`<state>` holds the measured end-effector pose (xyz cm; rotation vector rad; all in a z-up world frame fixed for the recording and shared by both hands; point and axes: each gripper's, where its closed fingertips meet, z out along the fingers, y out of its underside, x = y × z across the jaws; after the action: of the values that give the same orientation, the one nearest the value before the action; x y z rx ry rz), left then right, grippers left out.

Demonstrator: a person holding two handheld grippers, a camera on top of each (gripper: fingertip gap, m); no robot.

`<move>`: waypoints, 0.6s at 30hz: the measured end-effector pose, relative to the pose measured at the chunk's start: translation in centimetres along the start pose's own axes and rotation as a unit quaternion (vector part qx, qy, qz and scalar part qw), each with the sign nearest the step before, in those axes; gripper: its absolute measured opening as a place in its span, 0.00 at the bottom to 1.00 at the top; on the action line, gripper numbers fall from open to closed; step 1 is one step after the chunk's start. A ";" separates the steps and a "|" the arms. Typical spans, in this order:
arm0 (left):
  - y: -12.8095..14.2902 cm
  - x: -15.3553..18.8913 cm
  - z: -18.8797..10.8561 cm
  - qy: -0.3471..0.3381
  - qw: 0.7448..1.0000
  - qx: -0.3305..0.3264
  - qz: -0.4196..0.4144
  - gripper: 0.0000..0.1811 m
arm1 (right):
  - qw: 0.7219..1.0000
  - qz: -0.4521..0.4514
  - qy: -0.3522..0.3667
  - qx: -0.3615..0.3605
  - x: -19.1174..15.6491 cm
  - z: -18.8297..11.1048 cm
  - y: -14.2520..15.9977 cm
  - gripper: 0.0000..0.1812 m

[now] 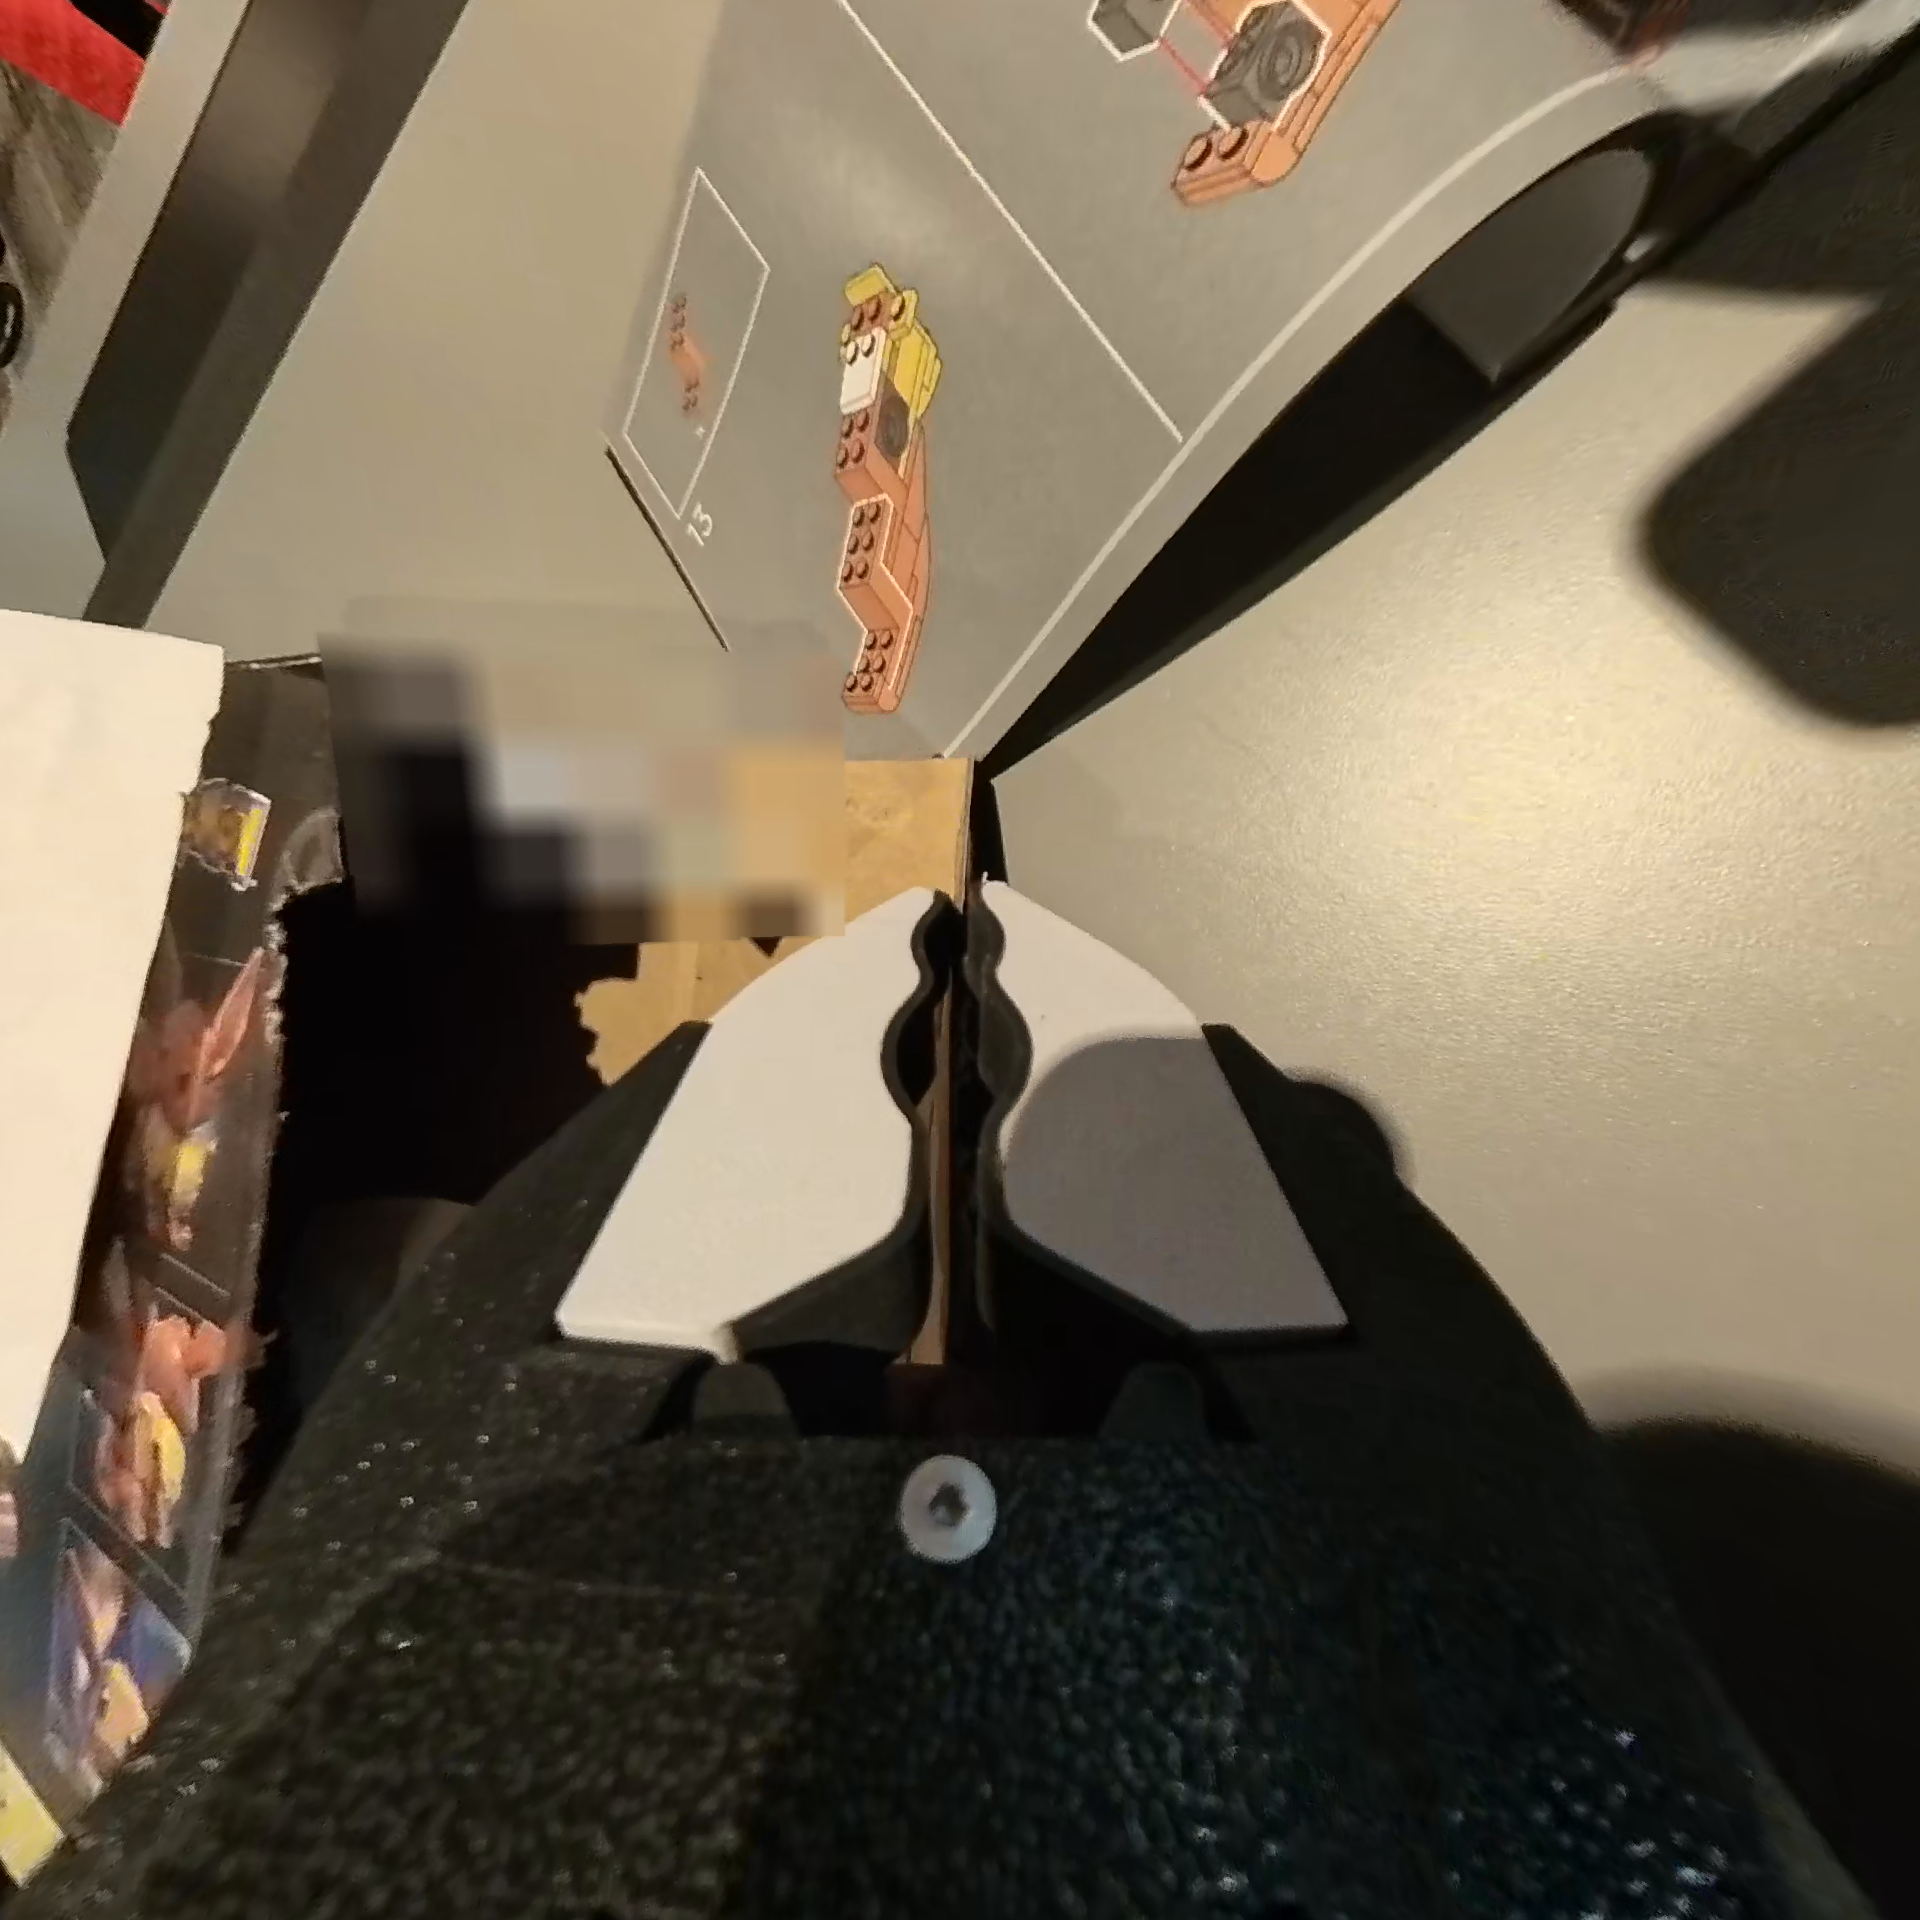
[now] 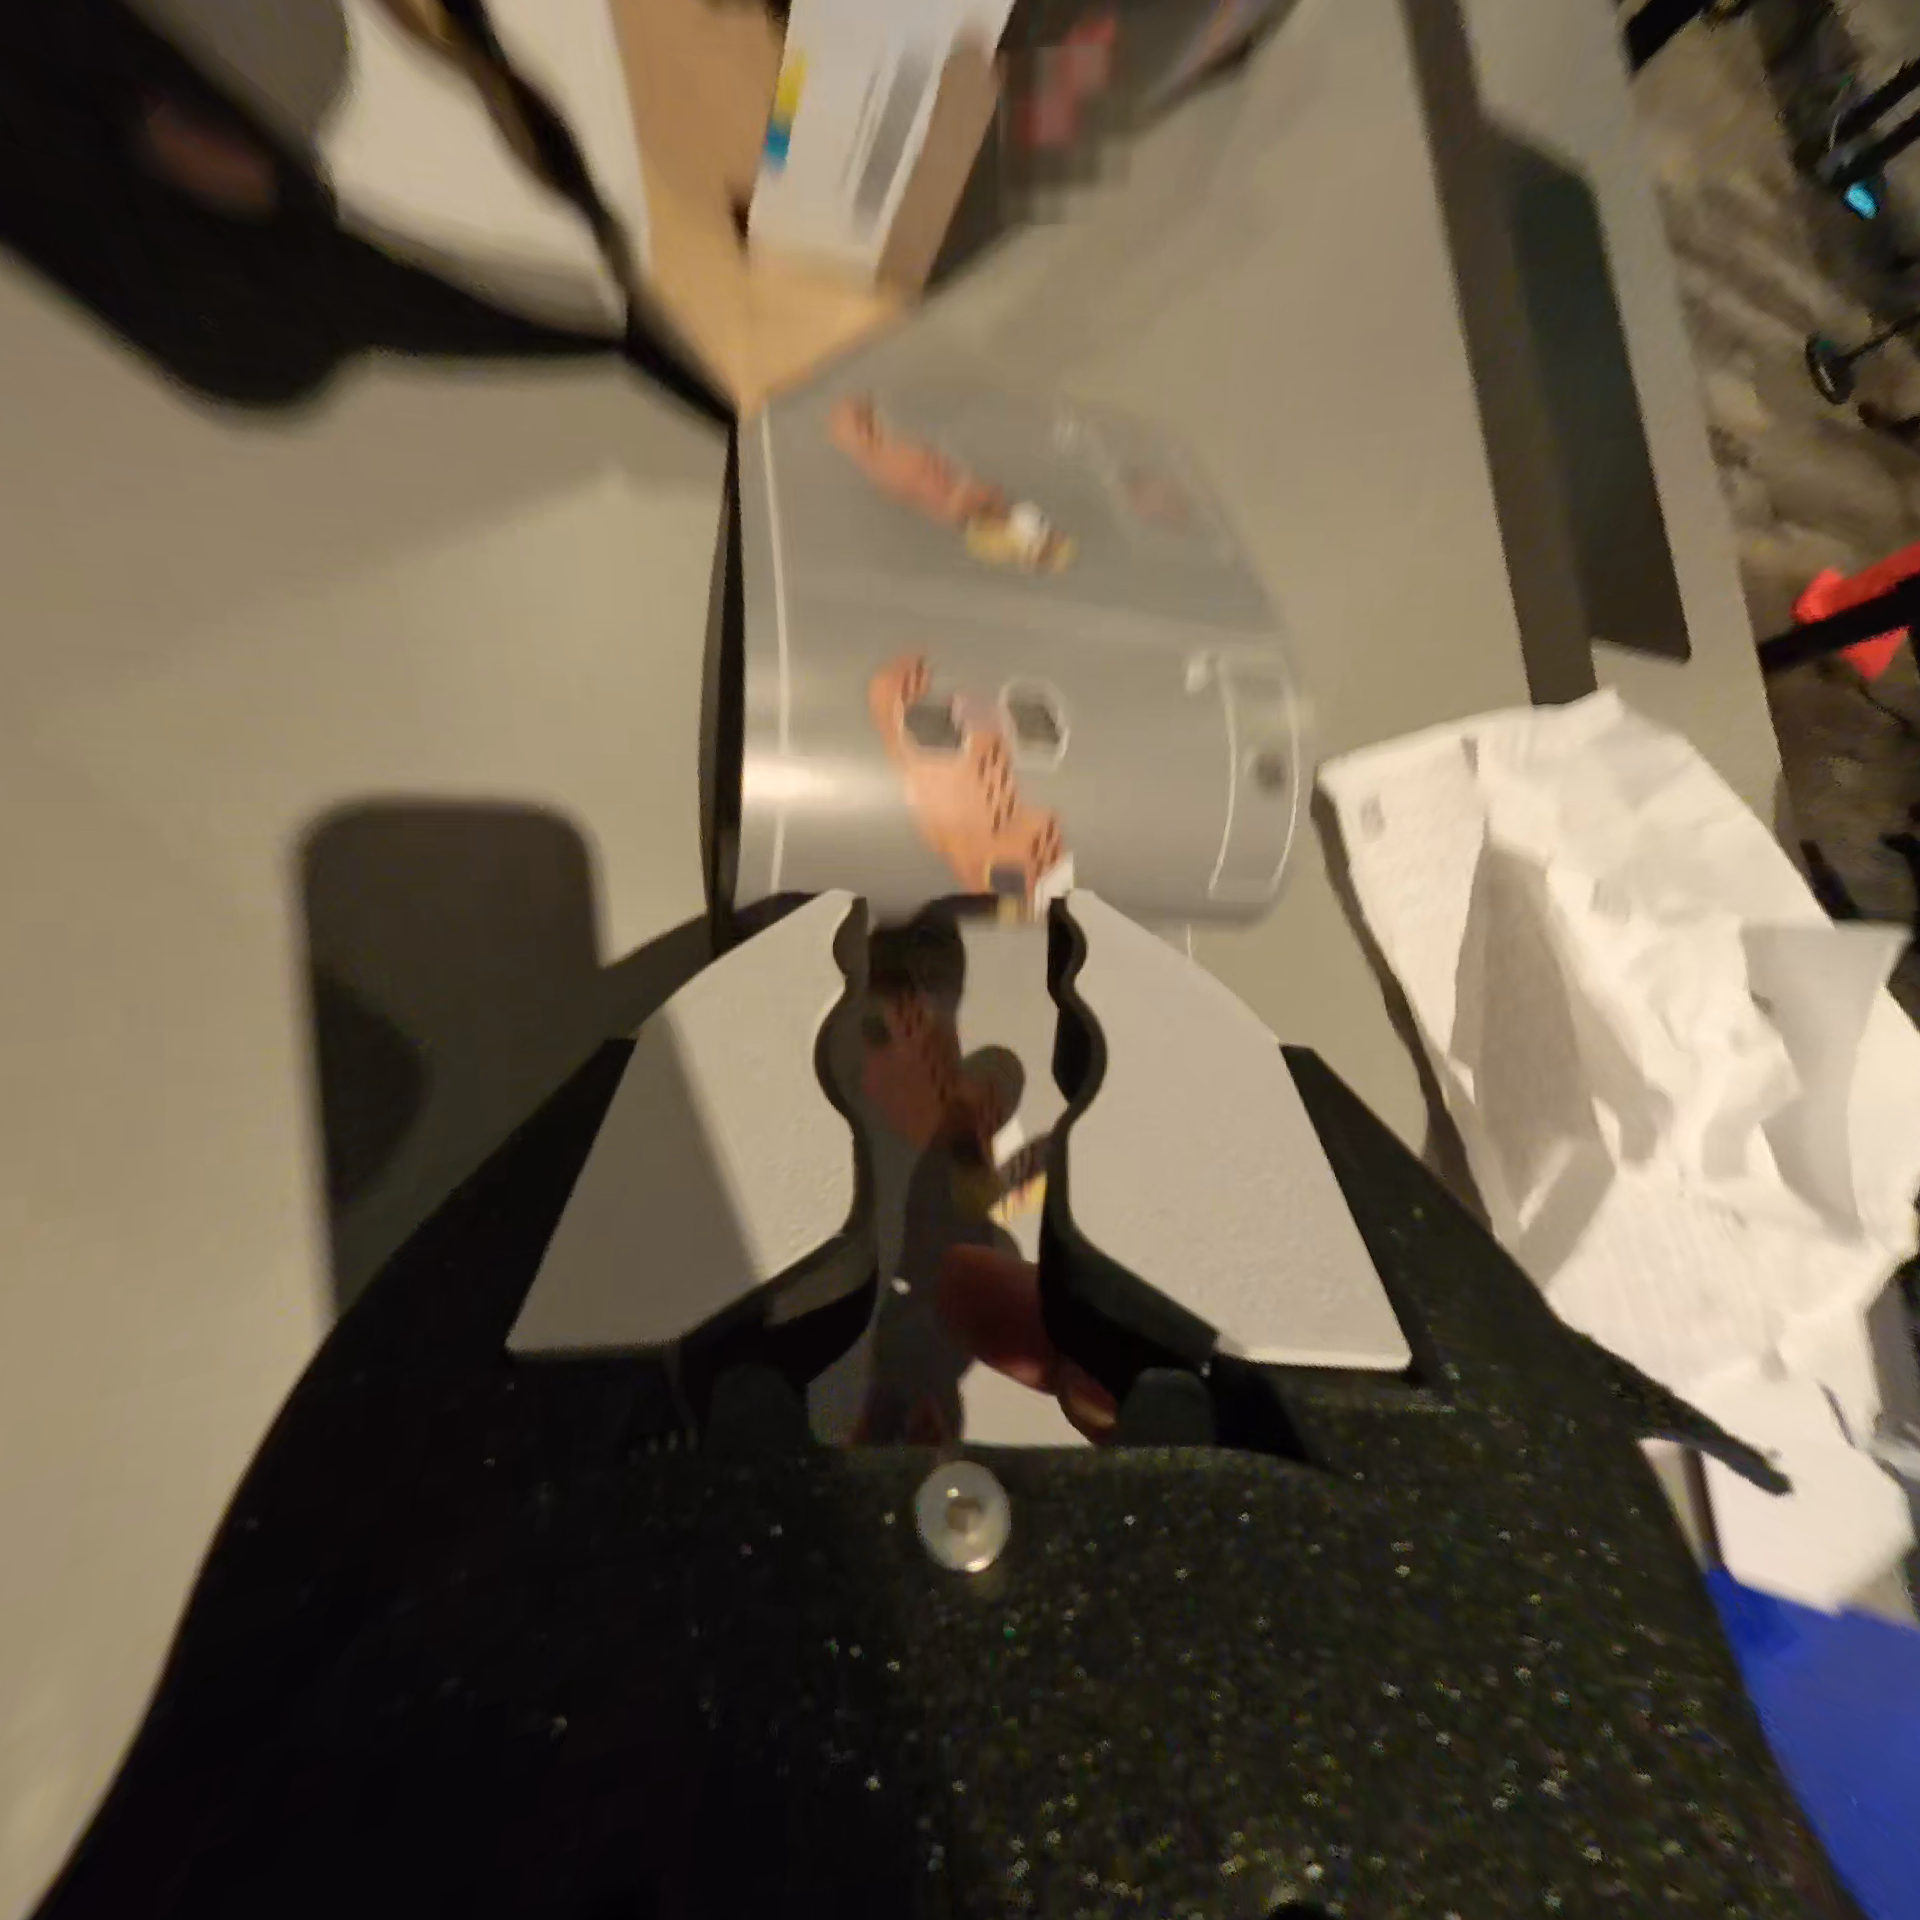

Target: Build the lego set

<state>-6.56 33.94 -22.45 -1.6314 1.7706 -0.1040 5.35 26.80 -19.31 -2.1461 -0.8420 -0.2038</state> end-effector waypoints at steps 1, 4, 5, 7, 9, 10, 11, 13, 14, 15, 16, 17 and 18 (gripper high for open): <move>0.0 0.0 0.0 0.000 1.000 0.001 -0.001 0.01 | 1.000 0.006 -0.005 0.010 0.0 0.3 -0.6 0.18; 0.0 0.0 0.0 0.000 1.000 0.003 0.000 0.01 | 1.000 0.003 -0.019 0.011 -0.3 1.3 -1.4 0.18; 0.0 0.0 0.0 0.000 1.000 0.005 0.000 0.01 | 1.000 -0.001 -0.020 0.008 -0.4 1.6 -1.5 0.18; -0.1 -0.1 0.0 -0.001 1.000 0.009 0.000 0.01 | 1.000 -0.005 -0.024 0.002 -0.6 2.2 -1.6 0.17; 0.0 -0.2 0.0 -0.008 1.000 0.010 0.001 0.03 | 1.000 -0.005 -0.027 -0.005 -0.7 2.5 -1.6 0.17; 0.0 -0.3 0.0 -0.012 1.000 0.011 0.001 0.05 | 1.000 -0.006 -0.028 -0.006 -0.7 2.6 -1.7 0.17; 0.0 -0.3 0.0 -0.015 1.000 0.012 0.002 0.05 | 1.000 -0.006 -0.028 -0.008 -0.7 2.6 -1.7 0.17; 0.0 -0.5 -0.1 -0.020 1.000 0.012 0.002 0.07 | 0.999 -0.007 -0.030 -0.009 -0.7 2.7 -1.7 0.17; 0.0 -0.5 -0.1 -0.021 1.000 0.012 0.003 0.07 | 0.999 -0.007 -0.031 -0.010 -0.7 2.7 -1.7 0.17; 0.0 -0.5 -0.1 -0.021 1.000 0.013 0.003 0.08 | 0.999 -0.009 -0.032 -0.011 -0.7 2.7 -1.7 0.17; 0.1 -0.5 0.0 -0.021 1.000 0.013 0.004 0.08 | 0.999 -0.011 -0.033 -0.011 -0.8 2.6 -1.7 0.16; 0.1 -0.5 0.0 -0.021 1.000 0.013 0.006 0.08 | 0.999 -0.013 -0.036 -0.012 -0.9 2.6 -1.7 0.16; 0.1 -0.5 0.0 -0.022 1.000 0.012 0.008 0.08 | 0.999 -0.015 -0.041 -0.013 -1.0 2.6 -1.7 0.16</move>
<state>-6.66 34.43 -22.31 -1.5900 1.7433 -0.0813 3.18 29.01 -20.42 -2.1789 -0.9235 -0.1433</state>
